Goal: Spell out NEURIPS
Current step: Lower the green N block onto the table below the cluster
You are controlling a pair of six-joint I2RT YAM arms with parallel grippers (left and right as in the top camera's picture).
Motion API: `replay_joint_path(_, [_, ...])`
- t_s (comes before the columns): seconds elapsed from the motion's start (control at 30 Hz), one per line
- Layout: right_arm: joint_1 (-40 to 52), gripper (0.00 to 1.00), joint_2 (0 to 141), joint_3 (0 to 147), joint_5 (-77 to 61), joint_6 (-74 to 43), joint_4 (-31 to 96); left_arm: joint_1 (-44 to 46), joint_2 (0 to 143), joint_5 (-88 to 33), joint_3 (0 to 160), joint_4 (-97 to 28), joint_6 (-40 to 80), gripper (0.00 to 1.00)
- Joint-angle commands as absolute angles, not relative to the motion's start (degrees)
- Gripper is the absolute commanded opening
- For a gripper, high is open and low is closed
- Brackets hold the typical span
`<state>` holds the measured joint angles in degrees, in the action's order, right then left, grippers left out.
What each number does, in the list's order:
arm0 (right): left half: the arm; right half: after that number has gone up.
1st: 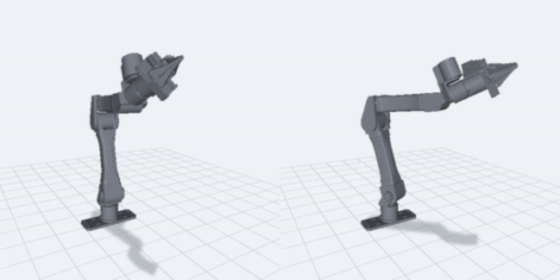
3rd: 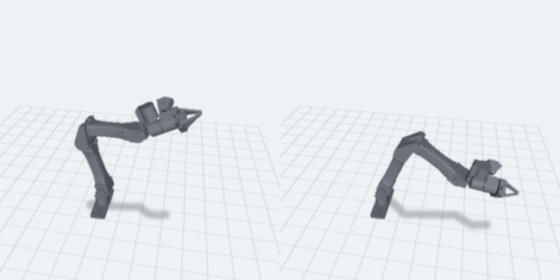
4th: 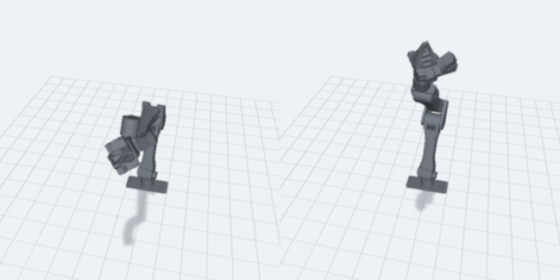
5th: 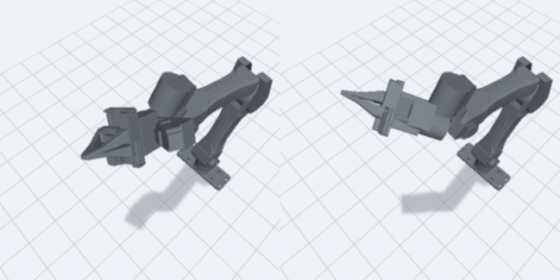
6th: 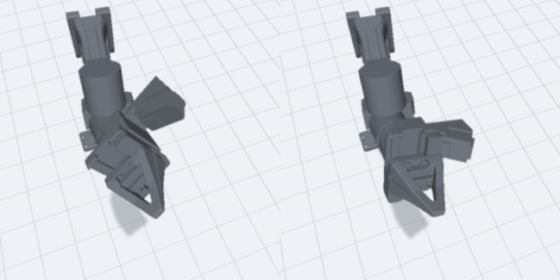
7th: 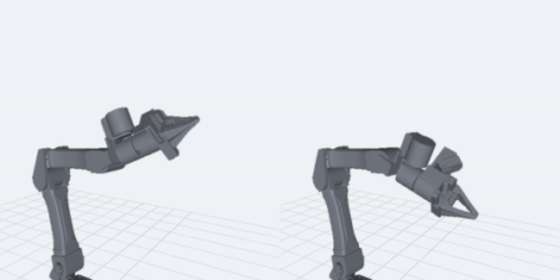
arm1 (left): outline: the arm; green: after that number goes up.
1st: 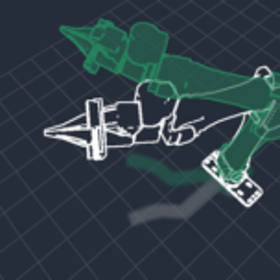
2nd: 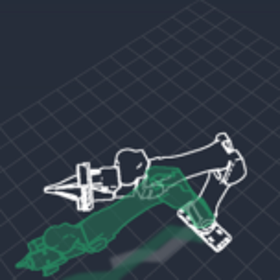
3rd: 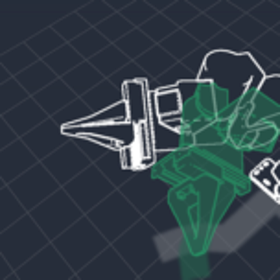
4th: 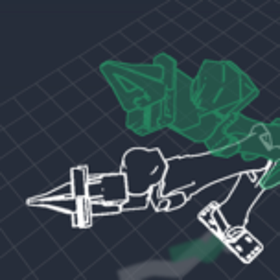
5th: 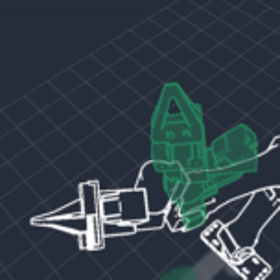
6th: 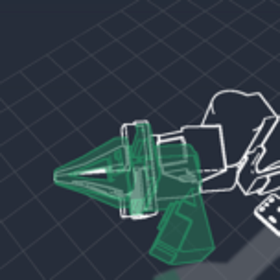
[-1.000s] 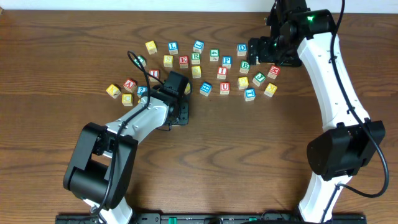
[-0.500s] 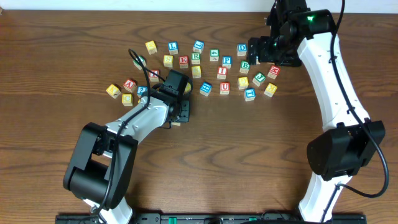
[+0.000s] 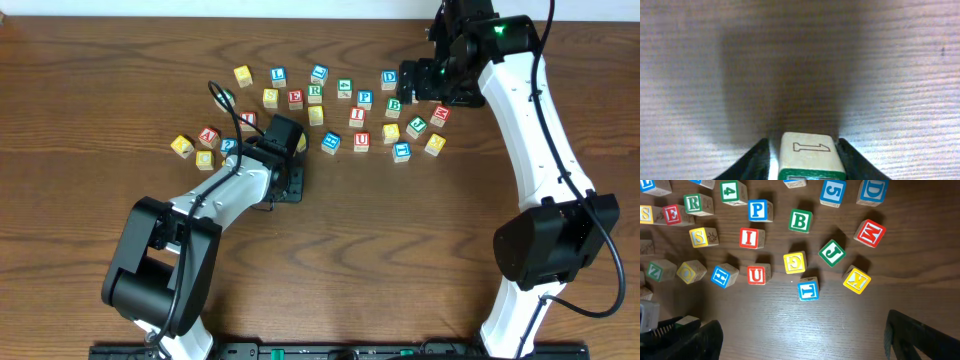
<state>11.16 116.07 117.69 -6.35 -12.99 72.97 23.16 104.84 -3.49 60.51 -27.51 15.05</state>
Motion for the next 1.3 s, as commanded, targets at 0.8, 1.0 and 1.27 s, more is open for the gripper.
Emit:
replay_joint_path(0.8, [11.3,0.99,115.8,118.7,-5.9,-12.6,72.9,23.2,104.8,-3.8,62.0,-21.8,14.0,0.29])
replay_joint_path(1.0, [11.3,0.99,115.8,118.7,-5.9,-12.6,72.9,23.2,105.9,-3.8,62.0,-21.8,14.0,0.3])
replay_joint_path(1.27, [11.3,0.99,115.8,118.7,-5.9,-12.6,72.9,23.2,106.0,-3.8,62.0,-21.7,14.0,0.43])
